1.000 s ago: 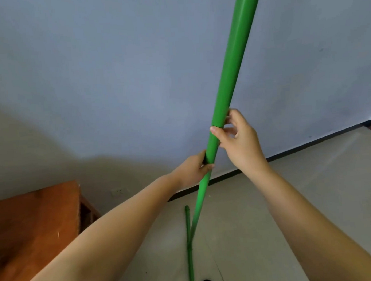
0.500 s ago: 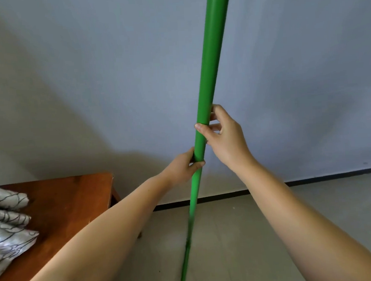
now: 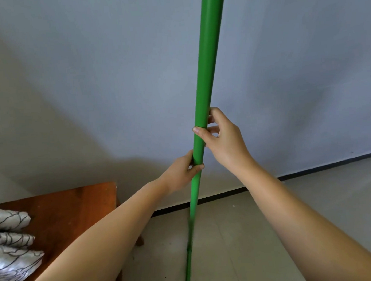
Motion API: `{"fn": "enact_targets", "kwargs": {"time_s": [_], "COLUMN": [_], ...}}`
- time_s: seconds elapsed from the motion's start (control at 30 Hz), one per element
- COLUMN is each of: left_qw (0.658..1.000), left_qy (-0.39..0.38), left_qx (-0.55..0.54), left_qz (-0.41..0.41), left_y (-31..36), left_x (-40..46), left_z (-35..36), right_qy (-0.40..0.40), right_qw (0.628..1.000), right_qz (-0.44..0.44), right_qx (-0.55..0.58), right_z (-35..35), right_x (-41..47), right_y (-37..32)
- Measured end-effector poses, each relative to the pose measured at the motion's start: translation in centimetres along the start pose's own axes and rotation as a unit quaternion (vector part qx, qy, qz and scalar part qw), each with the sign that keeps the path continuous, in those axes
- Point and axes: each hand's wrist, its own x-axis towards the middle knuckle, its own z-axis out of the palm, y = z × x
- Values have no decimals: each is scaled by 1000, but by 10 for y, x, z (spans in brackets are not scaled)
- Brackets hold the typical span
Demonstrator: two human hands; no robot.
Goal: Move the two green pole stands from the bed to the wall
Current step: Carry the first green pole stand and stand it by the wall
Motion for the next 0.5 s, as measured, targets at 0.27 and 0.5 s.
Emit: {"fn": "enact_targets", "kwargs": {"time_s": [0.27, 0.5], "left_qw": [1000, 998], "left_qy": [-8, -8], "left_qx": [4, 56], "left_qz": [-6, -13], "left_y": [3, 10], "left_x": [-1, -28], "left_z": [-1, -12], "right_qy": [-12, 3], "right_qw": [1000, 994], "right_qz": [23, 109], "right_qx": [15, 4], "right_z": [-2, -50], "right_x": [-7, -81], "right_y": [-3, 21]}}
